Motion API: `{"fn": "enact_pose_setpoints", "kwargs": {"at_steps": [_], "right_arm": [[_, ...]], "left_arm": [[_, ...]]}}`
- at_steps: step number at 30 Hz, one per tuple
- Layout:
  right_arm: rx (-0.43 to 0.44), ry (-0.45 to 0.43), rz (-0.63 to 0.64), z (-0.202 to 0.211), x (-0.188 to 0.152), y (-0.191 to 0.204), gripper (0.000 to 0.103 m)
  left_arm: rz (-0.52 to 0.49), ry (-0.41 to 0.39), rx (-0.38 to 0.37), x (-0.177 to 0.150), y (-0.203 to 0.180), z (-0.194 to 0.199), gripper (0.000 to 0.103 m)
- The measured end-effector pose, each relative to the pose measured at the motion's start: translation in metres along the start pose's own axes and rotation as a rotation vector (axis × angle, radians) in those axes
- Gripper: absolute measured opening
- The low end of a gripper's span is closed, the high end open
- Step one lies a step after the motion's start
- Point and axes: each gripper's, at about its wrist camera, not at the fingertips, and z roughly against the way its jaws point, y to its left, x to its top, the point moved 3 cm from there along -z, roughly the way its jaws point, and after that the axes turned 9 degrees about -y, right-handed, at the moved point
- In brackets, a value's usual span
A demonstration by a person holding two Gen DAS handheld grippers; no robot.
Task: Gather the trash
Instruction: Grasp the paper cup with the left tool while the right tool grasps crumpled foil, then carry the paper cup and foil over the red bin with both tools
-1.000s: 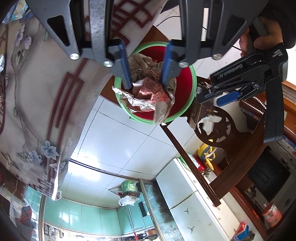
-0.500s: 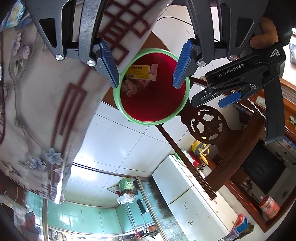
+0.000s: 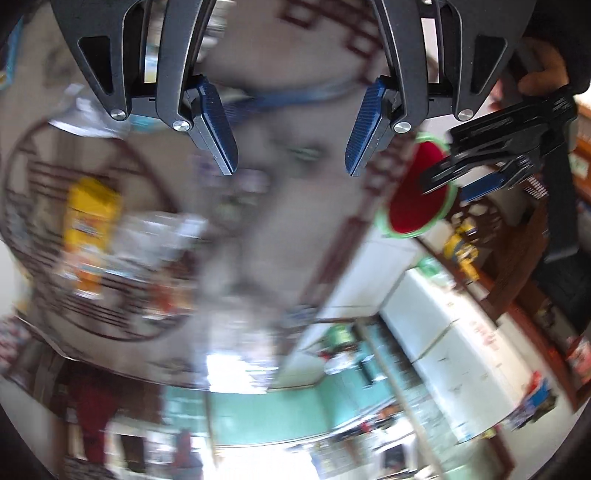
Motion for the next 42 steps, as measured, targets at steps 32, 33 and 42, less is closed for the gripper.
{"fn": "enact_pose_setpoints", "kwargs": {"at_steps": [32,33,42], "right_arm": [[-0.032,-0.013,-0.244,0.025,-0.032,-0.191,0.021],[-0.024,-0.023,-0.238,0.027,-0.028,-0.186,0.021],[0.024,-0.07,-0.16,0.036,-0.002,-0.144,0.021]], "left_arm": [[-0.284,0.461,-0.319,-0.116,-0.234,-0.043,0.067],[-0.274,0.444,-0.316,-0.112,-0.23,-0.04,0.066],[-0.141,0.229,-0.178,-0.063,-0.165,-0.02,0.066]]}}
